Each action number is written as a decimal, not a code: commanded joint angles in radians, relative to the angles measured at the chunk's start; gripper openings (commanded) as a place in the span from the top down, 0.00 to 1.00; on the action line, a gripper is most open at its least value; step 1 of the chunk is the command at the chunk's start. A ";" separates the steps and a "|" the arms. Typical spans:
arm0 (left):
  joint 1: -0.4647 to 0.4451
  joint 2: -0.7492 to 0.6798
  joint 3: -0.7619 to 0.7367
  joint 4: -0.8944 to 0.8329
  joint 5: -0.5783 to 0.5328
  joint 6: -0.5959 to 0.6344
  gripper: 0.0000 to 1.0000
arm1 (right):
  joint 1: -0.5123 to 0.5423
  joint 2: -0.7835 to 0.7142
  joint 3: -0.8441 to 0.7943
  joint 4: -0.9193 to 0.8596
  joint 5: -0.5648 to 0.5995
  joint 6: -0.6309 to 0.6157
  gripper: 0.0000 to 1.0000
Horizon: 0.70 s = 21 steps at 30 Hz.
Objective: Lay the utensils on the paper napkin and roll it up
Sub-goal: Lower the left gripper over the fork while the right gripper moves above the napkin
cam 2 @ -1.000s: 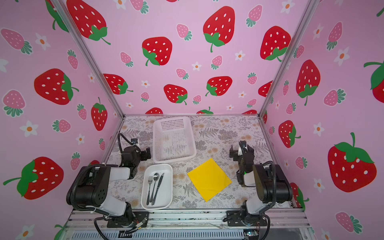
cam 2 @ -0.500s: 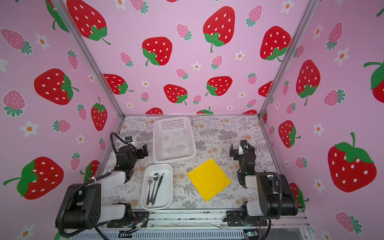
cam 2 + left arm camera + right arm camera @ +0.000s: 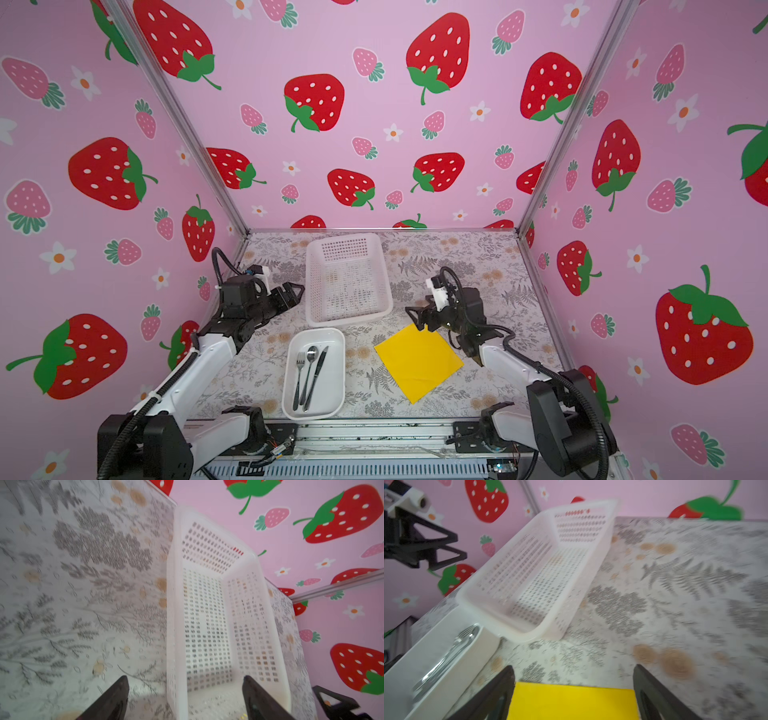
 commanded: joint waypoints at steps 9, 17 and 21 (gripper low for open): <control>-0.161 -0.253 0.017 -0.417 -0.052 -0.091 0.14 | 0.221 0.304 0.251 -0.140 0.193 -0.015 0.10; -0.211 -0.217 0.116 -0.550 -0.020 -0.036 0.15 | 0.293 0.502 0.515 -0.136 0.208 0.052 0.16; -0.253 -0.197 0.142 -0.590 -0.027 -0.035 0.17 | 0.304 0.608 0.643 -0.117 0.181 0.087 0.17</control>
